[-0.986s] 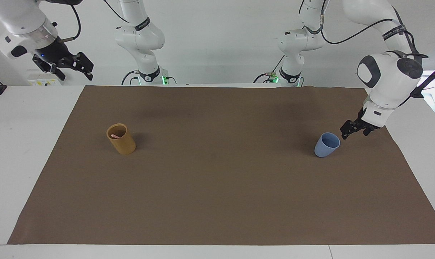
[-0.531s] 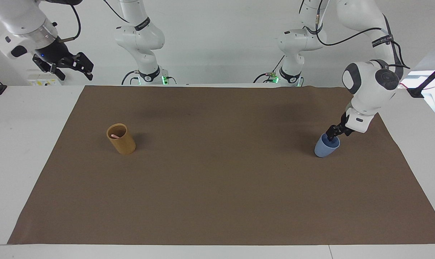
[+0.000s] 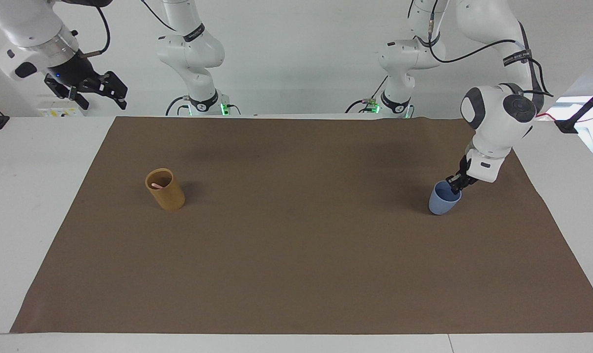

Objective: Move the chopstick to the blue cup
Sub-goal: 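Grasp the blue cup with the left gripper and slide it toward the table center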

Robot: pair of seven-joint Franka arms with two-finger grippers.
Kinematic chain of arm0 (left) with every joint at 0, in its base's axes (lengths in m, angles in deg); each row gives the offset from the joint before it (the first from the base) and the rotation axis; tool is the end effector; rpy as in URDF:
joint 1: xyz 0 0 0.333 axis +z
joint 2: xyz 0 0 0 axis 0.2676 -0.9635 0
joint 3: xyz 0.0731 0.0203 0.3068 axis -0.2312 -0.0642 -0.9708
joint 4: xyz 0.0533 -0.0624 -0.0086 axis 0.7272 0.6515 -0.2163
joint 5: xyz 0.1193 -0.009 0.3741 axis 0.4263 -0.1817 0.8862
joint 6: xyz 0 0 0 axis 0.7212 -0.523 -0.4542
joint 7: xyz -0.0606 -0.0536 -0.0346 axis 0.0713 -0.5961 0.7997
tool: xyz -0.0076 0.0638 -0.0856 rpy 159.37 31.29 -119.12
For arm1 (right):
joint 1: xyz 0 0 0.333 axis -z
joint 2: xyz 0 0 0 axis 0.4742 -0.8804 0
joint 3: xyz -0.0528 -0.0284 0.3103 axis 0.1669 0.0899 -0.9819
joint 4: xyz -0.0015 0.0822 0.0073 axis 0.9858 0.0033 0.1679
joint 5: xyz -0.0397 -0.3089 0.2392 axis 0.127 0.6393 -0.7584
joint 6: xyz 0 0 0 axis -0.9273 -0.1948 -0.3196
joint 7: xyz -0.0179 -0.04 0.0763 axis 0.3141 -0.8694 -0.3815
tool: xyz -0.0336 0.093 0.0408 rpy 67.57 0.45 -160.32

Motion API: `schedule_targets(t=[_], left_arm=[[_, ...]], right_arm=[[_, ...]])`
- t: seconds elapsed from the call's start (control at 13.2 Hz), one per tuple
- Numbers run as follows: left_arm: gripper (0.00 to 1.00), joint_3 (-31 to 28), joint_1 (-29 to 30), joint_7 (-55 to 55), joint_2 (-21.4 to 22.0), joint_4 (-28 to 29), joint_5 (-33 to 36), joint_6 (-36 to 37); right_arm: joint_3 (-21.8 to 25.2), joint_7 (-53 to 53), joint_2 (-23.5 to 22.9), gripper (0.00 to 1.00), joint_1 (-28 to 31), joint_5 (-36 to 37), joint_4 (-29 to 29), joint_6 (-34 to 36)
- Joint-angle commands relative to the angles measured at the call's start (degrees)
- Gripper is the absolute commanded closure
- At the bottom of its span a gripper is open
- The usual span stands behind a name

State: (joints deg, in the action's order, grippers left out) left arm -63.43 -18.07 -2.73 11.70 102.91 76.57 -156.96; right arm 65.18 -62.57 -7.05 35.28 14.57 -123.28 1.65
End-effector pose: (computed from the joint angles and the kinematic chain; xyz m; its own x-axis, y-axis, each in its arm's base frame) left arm 0.5487 -0.0311 0.3952 0.9806 0.1938 0.0295 0.1947 -0.9802 -0.0353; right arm 0.4972 -0.0875 0.6507 0.9857 -0.0350 -0.1646 -0.0393 -0.9990 -0.0231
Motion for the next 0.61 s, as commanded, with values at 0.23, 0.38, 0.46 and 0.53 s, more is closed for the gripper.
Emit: schedule_targets(t=[0.23,0.38,0.46,0.53], left_arm=[[1.00,0.24,-22.20,20.46,-1.59,-2.35,-2.05,0.79],[1.00,0.24,-27.40,22.95,-2.47,-2.53,-6.18,-1.84],[1.00,0.24,-29.95,25.22,-3.25,-2.79,-7.76,-2.89],[1.00,0.24,-32.49,27.94,-5.09,-4.18,-8.04,-3.86]], right_arm=[[-0.23,-0.31,0.34,0.00,0.33,-0.23,-0.25,0.63],[-0.23,-0.31,0.34,0.00,0.33,-0.23,-0.25,0.63],[-0.23,-0.31,0.34,0.00,0.33,-0.23,-0.25,0.63],[-0.23,-0.31,0.34,0.00,0.33,-0.23,-0.25,0.63]])
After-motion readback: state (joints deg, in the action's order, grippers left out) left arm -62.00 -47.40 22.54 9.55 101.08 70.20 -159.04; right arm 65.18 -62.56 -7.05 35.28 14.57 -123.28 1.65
